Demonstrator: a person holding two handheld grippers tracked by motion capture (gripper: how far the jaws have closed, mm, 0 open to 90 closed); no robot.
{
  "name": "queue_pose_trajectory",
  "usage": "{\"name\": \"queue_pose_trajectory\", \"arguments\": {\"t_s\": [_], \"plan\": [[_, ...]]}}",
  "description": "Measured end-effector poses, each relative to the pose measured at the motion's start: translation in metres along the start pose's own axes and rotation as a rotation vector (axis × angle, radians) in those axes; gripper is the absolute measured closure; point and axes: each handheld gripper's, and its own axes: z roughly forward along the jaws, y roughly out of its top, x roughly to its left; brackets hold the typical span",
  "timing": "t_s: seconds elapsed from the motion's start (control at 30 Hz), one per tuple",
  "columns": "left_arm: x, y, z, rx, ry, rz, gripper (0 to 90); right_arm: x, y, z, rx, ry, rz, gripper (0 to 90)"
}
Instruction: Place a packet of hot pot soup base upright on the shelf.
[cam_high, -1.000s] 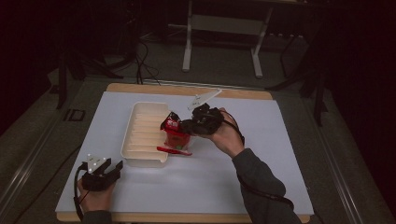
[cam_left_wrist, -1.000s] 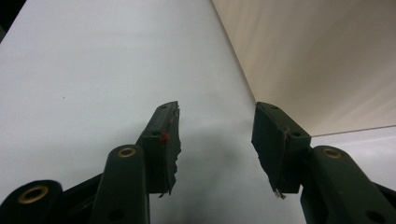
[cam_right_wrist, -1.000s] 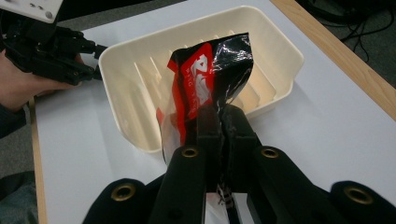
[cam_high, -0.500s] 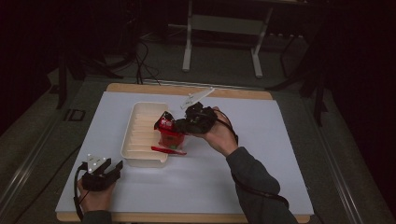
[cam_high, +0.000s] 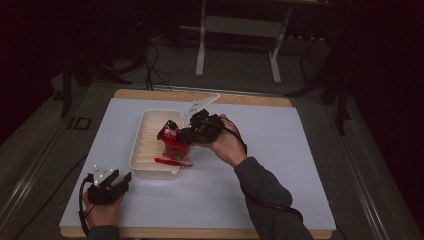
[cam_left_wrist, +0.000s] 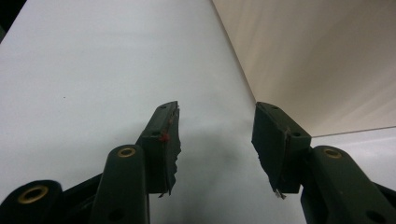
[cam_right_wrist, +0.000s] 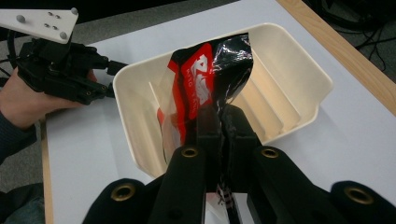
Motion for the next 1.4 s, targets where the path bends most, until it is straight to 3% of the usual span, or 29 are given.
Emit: {"name": "queue_pose_trajectory", "arguments": {"t_s": [1.4], "plan": [[0.0,0.0,0.0,0.001,-0.005,0.007,51.1,0.02,0.013,0.04,-0.007,0.029,-0.01,86.4]]}}
